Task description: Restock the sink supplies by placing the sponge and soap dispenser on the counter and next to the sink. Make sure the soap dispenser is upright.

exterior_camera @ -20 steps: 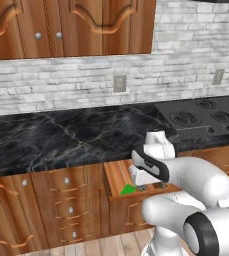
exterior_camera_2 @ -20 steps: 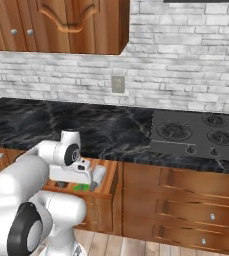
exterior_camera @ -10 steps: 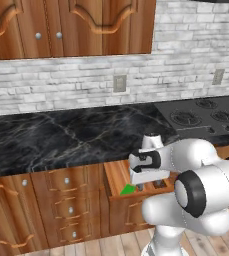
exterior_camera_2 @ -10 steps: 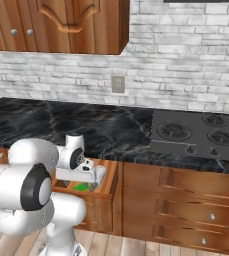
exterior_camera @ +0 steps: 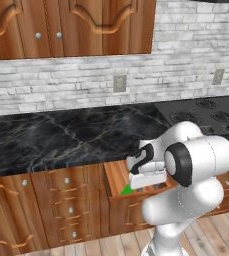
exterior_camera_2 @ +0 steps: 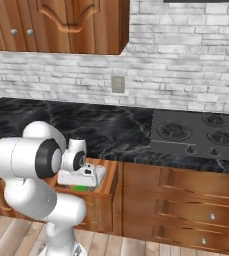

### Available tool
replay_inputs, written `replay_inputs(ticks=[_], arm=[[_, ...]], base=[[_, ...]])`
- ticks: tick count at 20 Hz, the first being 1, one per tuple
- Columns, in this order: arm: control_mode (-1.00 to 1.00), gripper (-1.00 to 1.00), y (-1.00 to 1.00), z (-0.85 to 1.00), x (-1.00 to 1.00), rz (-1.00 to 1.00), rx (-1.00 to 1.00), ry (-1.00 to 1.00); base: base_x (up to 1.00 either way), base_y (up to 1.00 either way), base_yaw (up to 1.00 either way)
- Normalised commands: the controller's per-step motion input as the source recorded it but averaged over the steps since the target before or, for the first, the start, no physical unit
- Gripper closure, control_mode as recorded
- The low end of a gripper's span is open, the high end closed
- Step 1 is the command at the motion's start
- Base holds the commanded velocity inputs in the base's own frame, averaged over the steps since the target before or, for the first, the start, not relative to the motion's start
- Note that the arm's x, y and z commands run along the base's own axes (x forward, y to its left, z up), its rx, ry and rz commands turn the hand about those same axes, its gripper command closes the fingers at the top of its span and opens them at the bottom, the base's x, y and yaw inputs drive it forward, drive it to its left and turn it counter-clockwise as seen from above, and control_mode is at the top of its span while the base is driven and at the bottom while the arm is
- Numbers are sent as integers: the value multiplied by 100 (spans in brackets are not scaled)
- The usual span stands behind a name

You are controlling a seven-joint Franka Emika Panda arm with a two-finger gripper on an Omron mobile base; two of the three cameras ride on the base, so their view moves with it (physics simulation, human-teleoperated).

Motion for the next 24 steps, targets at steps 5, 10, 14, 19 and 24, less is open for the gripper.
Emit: replay_inputs(ticks=[5,10,14,19,24], arm=[[-100,-100,0,-24,-72,6,0,0],[-100,-100,0,-1,-35,6,0,0],[-100,-100,0,0,65,8,2,-1],[-100,-100,0,-11,42,3,1,-8],[-100,-100,0,-22,5,0,0,-6]], base=[[0,0,0],[0,0,0],[0,0,0],[0,0,0],[0,0,0]])
